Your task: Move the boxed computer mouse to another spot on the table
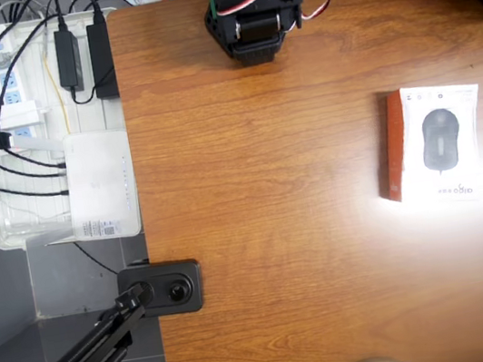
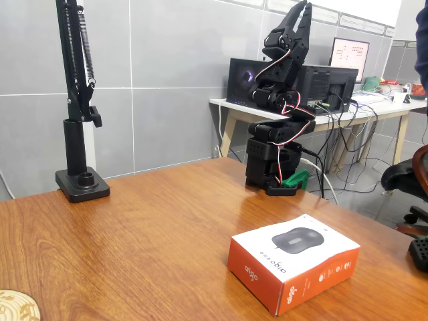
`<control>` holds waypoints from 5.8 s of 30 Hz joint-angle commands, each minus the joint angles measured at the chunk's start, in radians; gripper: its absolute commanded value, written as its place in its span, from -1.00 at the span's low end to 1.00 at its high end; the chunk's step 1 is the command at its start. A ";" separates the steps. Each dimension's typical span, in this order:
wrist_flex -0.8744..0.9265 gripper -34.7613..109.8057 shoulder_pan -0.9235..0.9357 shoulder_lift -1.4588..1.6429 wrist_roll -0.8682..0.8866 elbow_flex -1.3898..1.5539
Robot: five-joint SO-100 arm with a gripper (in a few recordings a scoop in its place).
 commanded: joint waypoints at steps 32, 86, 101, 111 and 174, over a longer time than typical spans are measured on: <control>2.183 -0.47 -0.825 -1.216 -0.100 -1.278; 2.507 0.91 -0.833 -1.424 -0.032 -1.062; 2.402 0.91 -0.865 -1.623 -0.071 -1.213; 2.195 0.86 -0.930 -1.712 -0.146 -1.012; 2.321 0.03 0.411 -1.197 -0.048 -0.417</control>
